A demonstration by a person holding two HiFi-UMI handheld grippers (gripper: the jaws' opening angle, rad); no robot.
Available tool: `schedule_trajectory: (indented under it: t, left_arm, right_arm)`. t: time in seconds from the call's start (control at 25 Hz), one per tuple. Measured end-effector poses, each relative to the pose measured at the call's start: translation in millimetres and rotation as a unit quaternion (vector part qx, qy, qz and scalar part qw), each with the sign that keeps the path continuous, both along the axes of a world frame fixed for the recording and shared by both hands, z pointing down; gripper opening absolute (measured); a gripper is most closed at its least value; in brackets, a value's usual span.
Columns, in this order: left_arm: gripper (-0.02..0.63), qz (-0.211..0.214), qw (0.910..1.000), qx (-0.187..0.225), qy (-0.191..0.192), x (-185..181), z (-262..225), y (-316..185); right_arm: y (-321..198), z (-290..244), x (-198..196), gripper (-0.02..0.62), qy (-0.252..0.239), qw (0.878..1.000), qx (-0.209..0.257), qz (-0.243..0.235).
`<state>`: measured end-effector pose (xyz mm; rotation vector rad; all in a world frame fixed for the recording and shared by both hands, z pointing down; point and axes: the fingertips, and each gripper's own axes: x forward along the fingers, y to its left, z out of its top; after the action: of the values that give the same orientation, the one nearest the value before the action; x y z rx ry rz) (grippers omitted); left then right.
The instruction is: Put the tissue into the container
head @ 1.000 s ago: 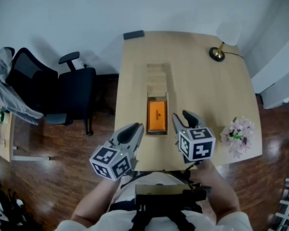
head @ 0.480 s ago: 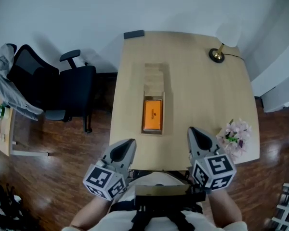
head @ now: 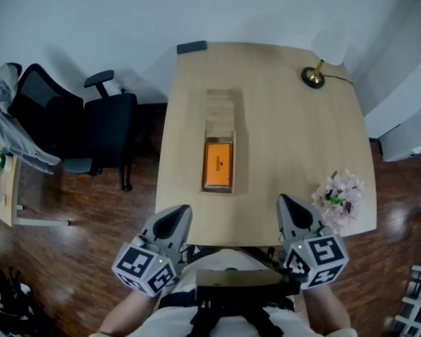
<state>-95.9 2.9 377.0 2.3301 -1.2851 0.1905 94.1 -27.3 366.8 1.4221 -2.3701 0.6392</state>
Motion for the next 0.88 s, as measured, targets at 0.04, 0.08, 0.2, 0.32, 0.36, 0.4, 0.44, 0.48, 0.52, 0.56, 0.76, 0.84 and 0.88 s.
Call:
schedule_trajectory:
  t: [0.04,0.08,0.2,0.32,0.36,0.4,0.44,0.48,0.52,0.56,0.76,0.84,0.88]
  left_arm:
    - [0.011,0.000,1.0000,-0.001,0.001,0.2,0.3,-0.4]
    - [0.011,-0.001,1.0000,-0.002,0.003,0.5,0.5,-0.9]
    - [0.011,0.002,1.0000,-0.004,0.007,2.1,1.0,-2.2]
    - [0.011,0.005,0.9999,-0.005,0.010,3.6,1.0,-3.0]
    - [0.011,0.006,0.9999,-0.005,0.012,3.9,0.9,-3.1]
    - [0.011,0.006,0.9999,-0.005,0.013,3.8,1.0,-3.1]
    - [0.011,0.005,0.9999,-0.006,0.014,3.6,1.1,-2.9]
    - [0.011,0.005,0.9999,-0.006,0.015,3.0,1.2,-2.8]
    - [0.011,0.004,0.9998,-0.007,0.016,2.3,1.2,-2.7]
    - [0.011,0.004,0.9998,-0.008,0.016,1.4,1.1,-2.9]
    - [0.011,0.001,0.9997,-0.007,0.022,-2.6,-0.4,-5.4]
    - [0.011,0.000,0.9997,-0.010,0.023,-2.4,1.0,-4.5]
    - [0.011,0.001,0.9996,-0.012,0.024,-1.3,2.0,-4.1]
  right_arm:
    - [-0.7,-0.1,-0.4,0.000,-0.003,1.000,0.000,0.001]
    - [-1.2,-0.1,-0.9,0.000,-0.005,1.000,0.000,0.002]
    - [-2.5,0.4,-2.9,0.000,-0.012,1.000,-0.002,0.003]
    - [-3.6,0.2,-5.0,0.000,-0.016,1.000,-0.002,0.001]
    - [-3.7,0.1,-5.9,0.000,-0.015,1.000,-0.002,-0.001]
    - [-3.7,0.1,-6.9,0.000,-0.012,1.000,-0.002,-0.003]
    - [-3.5,0.1,-8.0,0.000,-0.008,1.000,-0.002,-0.007]
    - [-3.1,0.0,-9.2,0.000,-0.003,1.000,-0.002,-0.010]
    - [-2.8,-0.4,-10.3,0.000,0.001,1.000,-0.002,-0.013]
    - [-3.1,-1.1,-11.0,0.000,0.005,1.000,-0.001,-0.014]
    - [-8.4,-2.9,-14.0,0.000,0.014,1.000,0.001,-0.018]
    - [-8.3,-2.2,-13.4,0.000,0.015,1.000,0.000,-0.018]
    - [-8.0,-2.0,-12.2,0.000,0.016,1.000,-0.001,-0.018]
